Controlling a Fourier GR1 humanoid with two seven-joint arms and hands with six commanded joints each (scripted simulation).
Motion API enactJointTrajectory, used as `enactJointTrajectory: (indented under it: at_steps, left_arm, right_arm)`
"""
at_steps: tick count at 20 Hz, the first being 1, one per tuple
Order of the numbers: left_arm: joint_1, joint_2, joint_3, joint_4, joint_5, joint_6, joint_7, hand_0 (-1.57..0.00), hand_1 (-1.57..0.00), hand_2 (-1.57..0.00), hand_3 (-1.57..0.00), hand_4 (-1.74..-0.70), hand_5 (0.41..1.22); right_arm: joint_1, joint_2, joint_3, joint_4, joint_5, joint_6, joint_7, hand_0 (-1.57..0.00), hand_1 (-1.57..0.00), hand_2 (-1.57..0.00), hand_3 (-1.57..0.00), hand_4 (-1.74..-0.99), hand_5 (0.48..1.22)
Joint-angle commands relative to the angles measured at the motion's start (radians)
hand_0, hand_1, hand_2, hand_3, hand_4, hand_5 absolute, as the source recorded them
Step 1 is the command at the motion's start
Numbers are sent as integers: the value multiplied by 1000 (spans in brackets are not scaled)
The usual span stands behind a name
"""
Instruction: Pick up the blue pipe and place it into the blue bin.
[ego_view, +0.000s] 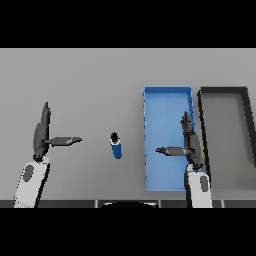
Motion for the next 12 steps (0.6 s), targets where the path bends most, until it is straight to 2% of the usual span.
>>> enactJointTrajectory:
  at_steps: [1, 6, 7, 8, 10, 12]
  left_arm:
    - [-3, -3, -2, 0, -2, 2, -2, 1, 1, 1, 1, -966, 593]
    - [-37, -31, -19, 22, -24, 25, 15, 1, 1, 1, 1, -966, 593]
    - [-6, 34, -43, 18, -30, -75, -50, 1, 1, 1, 1, -966, 593]
    - [8, 79, -52, 30, -35, -138, -90, 1, 1, 1, 1, -963, 592]
    - [19, 118, -69, 33, -41, -204, -134, 1, 1, 1, 1, -959, 590]
    - [20, 131, -76, 39, -43, -232, -144, 1, 1, 1, 1, -961, 595]
  right_arm:
    - [-3, -3, -3, 2, -2, 0, 2, 1, 1, 1, 1, -1205, 629]
    - [-25, -30, -31, 28, -26, 20, 1, 1, 1, 1, 1, -1205, 629]
    - [8, -99, -8, -4, 44, 34, -89, 1, 1, 1, 1, -1205, 629]
    - [35, -138, 10, -26, 94, 38, -134, 1, 1, 1, 1, -1201, 628]
    - [73, -166, 35, -72, 131, 49, -150, 1, 1, 1, 1, -1197, 626]
    - [73, -166, 46, -74, 147, 47, -129, 1, 1, 1, 1, -1196, 623]
